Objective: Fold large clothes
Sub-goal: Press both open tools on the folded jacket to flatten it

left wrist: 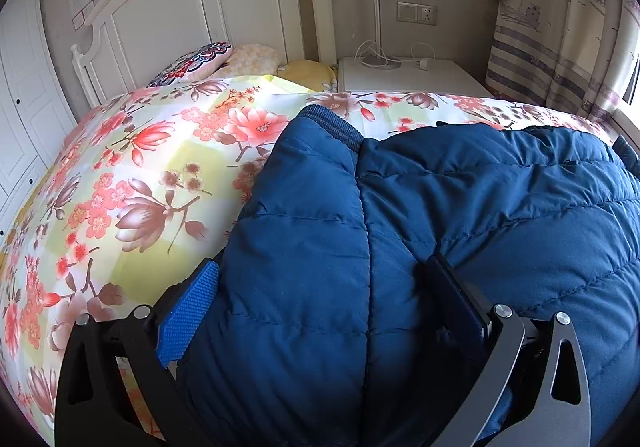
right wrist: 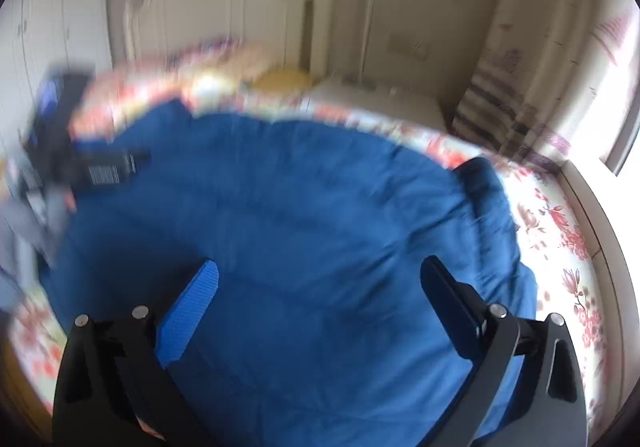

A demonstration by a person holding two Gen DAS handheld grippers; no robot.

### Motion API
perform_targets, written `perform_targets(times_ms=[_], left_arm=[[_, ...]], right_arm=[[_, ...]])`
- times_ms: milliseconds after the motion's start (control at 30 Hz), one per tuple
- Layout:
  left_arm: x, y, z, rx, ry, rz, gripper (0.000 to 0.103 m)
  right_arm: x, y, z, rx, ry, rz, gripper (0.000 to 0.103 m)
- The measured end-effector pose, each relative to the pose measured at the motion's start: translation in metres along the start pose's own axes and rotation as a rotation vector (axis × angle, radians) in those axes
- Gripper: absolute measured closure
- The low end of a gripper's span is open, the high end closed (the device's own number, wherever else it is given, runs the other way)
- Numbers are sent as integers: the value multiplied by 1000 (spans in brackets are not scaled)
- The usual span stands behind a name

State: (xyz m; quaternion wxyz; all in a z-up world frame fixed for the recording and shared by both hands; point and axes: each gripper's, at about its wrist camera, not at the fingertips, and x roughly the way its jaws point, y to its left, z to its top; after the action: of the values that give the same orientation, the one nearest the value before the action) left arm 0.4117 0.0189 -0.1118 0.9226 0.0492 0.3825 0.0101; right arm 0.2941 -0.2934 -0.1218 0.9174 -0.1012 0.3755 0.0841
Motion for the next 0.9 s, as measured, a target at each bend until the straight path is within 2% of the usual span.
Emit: perform_targets(times_ms=[67,100,200,300,333,367,400,433,467,500,533,633,733,800,900], left_arm=[[-1,0,0,0,-1,0,4],[-1,-1,0,3,-2,4,4],[-1,-2,-1,4,-2,7,4],[-1,-1,-1,0,-1,4,4],[-1,-1,-1,-1,-1,3,4],[0,-1,-1,-4,-1,0,4],[0,-1,-1,-7,0,-3,4],[0,0,-1,-9,0,-5,4],[0,0,-1,-10,0,-5,4],[0,0,-1,-10,0,-4,4],[1,-1,-1,-10,1,-1,4],[1,0,-1,-10,1,0,4],[-3,0,4,-7,25,9,5],[-16,-2,19,-6,20,-25,5],[-38,-11,48,10,-52,-51,5]], right_arm=[[13,-2,-9,26,-33,36,2],[13,-7,-10,54,-21,65,2],[8,-10,-7,36,16,68,3],[-12,-39,-5,80,-37,-25,3],[-15,-62,-8,142,-50,-53,3],[-13,-76,-12,178,-44,-73,3],[-4,-97,-21,224,-9,-131,3],[8,-112,-32,260,32,-132,2],[17,-130,-44,344,36,-13,2],[20,-143,-52,414,28,58,2],[19,-145,-54,424,29,63,2],[17,-133,-52,368,35,6,2],[14,-136,-51,387,62,17,2],[4,-132,-36,363,71,-48,2],[-13,-137,6,316,-23,-53,2]])
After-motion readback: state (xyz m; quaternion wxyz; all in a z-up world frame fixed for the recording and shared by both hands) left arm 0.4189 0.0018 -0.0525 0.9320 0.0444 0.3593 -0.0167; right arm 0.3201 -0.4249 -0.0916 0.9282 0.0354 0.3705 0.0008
